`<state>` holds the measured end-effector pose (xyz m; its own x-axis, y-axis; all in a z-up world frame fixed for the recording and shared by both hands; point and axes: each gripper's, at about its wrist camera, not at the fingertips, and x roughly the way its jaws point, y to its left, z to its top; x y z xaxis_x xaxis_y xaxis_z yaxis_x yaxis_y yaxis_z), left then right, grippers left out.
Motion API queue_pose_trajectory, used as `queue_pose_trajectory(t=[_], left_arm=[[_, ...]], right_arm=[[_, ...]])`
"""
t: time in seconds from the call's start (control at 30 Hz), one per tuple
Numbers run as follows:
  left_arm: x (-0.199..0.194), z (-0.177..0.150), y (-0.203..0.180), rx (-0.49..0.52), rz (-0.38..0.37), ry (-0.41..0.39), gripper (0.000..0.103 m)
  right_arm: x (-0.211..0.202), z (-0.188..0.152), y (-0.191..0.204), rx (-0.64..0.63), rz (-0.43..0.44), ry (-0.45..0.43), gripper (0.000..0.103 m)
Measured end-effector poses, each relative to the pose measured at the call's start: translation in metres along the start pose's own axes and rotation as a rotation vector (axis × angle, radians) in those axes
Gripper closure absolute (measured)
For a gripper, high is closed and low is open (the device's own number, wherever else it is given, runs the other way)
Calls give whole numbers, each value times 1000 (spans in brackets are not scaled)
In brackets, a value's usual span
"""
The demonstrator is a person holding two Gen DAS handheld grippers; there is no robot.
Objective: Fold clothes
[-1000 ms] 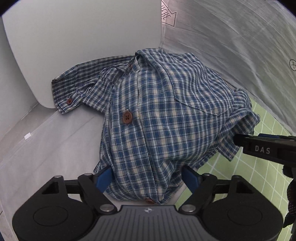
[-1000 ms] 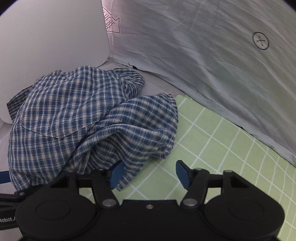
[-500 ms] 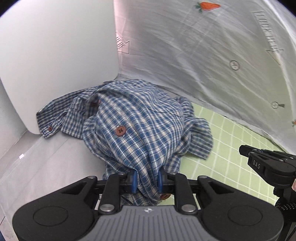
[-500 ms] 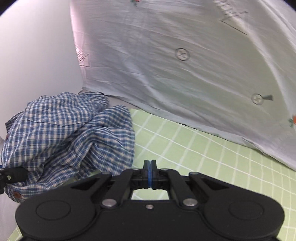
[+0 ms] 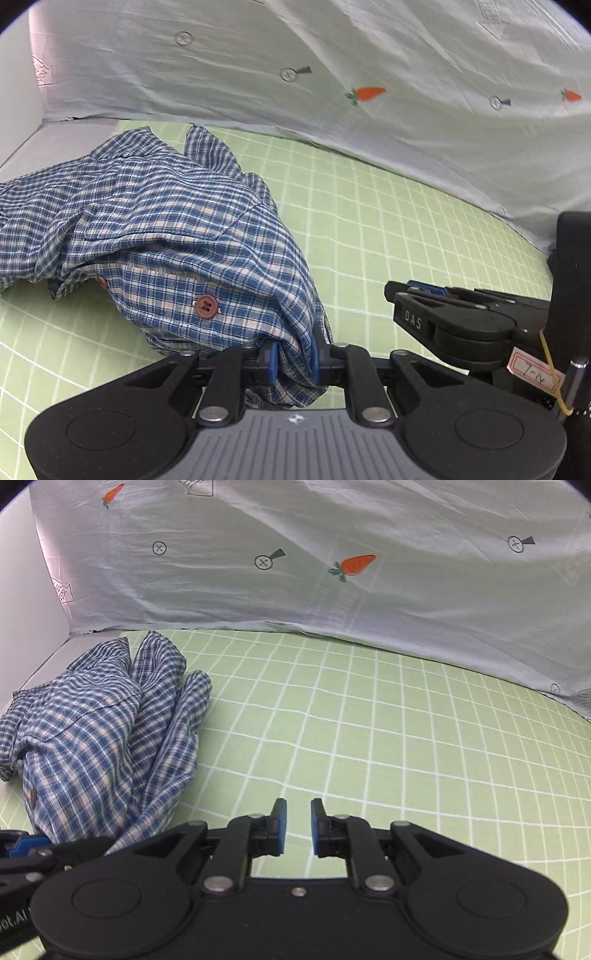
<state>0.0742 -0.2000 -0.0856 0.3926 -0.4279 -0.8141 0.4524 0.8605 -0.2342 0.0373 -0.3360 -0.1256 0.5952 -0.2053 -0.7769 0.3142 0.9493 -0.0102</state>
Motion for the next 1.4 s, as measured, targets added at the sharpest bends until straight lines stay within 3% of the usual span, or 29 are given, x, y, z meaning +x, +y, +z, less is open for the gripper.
queue_pose_trajectory(t=[0.03, 0.07, 0.2, 0.27, 0.33, 0.53, 0.7, 0.8, 0.87, 1.0, 1.03, 1.07, 1.1, 1.13, 1.17, 1.27, 1.3, 1.4], left_arm=[[0, -4, -11, 18, -10, 14, 81], [-3, -6, -11, 13, -14, 7, 81], [-22, -11, 7, -75, -18, -31, 74], [-40, -16, 30, -145, -15, -70, 67], [-58, -17, 53, -191, 35, -116, 49], [-98, -8, 131, -248, 161, -227, 27], [-78, 7, 206, -318, 281, -169, 26], [-55, 18, 244, -370, 294, -122, 26], [-34, 27, 267, -404, 295, -87, 27], [10, 39, 290, -381, 305, -24, 30], [18, 41, 292, -369, 307, -4, 33], [26, 42, 293, -357, 309, 15, 35], [33, 43, 293, -350, 309, 35, 41], [37, 44, 293, -346, 304, 48, 49], [40, 43, 293, -344, 297, 58, 52], [40, 35, 288, -328, 293, 66, 81], [37, 30, 286, -324, 288, 71, 99], [25, 15, 279, -306, 262, 72, 103]], right_arm=[[-4, -4, -9, 1, -7, 0, 77], [-6, -6, -15, 7, -11, -3, 60], [-11, -7, -29, 23, -21, -11, 32], [-11, -3, -21, 19, -11, -39, 0], [-12, 4, -6, 7, 3, -85, 0], [-1, 37, 45, 27, 53, -147, 0], [25, 73, 107, -54, 83, -167, 0], [45, 94, 142, -106, 100, -157, 4], [62, 105, 160, -139, 113, -122, 15], [102, 122, 183, -172, 150, -32, 26], [111, 125, 186, -175, 163, 5, 35], [120, 127, 187, -177, 190, 43, 55], [124, 127, 188, -176, 219, 64, 66], [124, 126, 186, -164, 239, 59, 84], [119, 123, 184, -148, 247, 31, 93], [89, 113, 171, -98, 222, -75, 98], [76, 109, 165, -76, 204, -107, 99], [33, 96, 138, -30, 148, -195, 99]])
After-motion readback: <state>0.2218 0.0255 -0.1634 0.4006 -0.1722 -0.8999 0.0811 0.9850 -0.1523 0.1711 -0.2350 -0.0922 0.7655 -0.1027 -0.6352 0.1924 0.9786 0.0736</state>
